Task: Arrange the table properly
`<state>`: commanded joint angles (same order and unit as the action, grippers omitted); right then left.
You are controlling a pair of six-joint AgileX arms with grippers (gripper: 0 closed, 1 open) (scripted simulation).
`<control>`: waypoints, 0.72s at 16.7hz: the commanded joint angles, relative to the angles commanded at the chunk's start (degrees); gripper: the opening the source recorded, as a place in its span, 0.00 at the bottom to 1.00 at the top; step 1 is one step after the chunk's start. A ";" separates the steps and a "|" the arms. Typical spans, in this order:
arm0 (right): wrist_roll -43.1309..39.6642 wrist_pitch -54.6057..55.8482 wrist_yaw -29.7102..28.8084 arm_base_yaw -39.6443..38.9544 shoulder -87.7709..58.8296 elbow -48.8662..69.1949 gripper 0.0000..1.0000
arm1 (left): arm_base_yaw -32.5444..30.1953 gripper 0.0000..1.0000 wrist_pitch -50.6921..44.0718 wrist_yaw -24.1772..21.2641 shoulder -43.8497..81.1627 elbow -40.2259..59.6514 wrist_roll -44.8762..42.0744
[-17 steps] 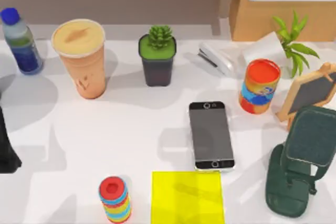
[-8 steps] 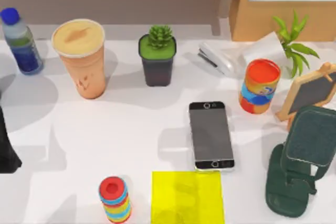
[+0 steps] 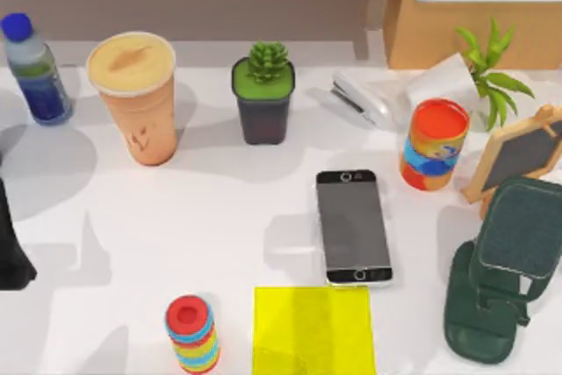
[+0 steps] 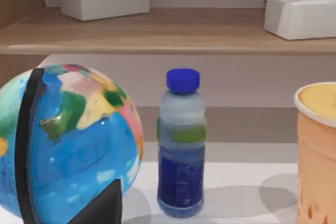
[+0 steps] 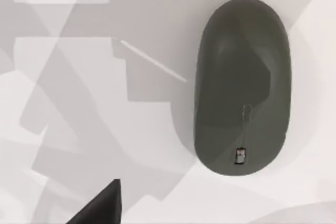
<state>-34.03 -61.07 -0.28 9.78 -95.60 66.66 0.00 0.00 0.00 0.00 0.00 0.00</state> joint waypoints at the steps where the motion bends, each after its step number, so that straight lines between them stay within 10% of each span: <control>1: 0.00 0.00 0.00 0.00 0.00 0.00 1.00 | 0.00 1.00 0.00 0.00 0.00 0.00 0.00; 12: 0.26 19.53 0.00 -0.18 -7.98 -11.13 1.00 | 0.00 1.00 0.00 0.00 0.00 0.00 0.00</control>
<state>-33.77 -41.54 -0.28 9.60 -103.58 55.53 0.00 0.00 0.00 0.00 0.00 0.00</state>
